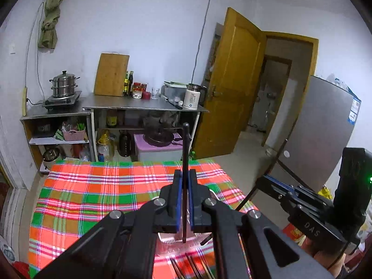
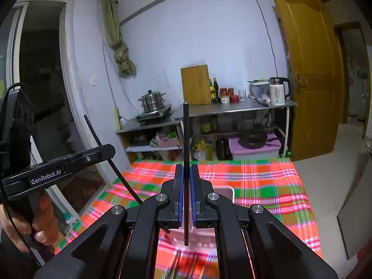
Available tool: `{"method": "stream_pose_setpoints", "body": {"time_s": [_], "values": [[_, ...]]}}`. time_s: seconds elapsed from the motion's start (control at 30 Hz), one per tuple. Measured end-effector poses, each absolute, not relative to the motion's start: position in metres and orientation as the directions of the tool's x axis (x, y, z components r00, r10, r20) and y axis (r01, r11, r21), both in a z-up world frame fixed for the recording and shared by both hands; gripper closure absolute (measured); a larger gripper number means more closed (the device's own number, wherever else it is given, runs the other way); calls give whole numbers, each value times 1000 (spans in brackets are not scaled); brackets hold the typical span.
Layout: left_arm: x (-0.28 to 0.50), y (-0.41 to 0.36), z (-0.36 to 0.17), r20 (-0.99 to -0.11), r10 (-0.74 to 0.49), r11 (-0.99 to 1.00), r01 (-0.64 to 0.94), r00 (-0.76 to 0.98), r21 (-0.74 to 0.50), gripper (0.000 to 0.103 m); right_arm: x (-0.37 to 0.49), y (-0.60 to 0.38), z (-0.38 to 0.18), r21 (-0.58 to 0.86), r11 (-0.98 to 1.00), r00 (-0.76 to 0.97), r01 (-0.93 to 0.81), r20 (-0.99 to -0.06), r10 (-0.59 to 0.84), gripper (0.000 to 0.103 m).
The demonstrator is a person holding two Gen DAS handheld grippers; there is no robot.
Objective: Organize utensils
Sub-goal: 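Lift the left tool's chopstick over the pink basket while the right tool carries its chopstick there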
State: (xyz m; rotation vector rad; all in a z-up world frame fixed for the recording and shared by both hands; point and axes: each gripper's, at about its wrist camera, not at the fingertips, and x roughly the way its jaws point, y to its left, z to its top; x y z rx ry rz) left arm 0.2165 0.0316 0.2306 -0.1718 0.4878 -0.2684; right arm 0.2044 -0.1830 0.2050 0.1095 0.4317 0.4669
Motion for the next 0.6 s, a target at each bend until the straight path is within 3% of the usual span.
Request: {"method": "stream_pose_setpoints", "body": {"time_s": [0.3,0.6], "values": [[251,34,205,-467,-297,948,199,833,-248,98,238,-173,197,236,885,803,-401,-375,464,98],[264,38,152,-538,-315,940,178,782,-291,96,254,-166,147,250,883,746,-398,-472,470,98]]}}
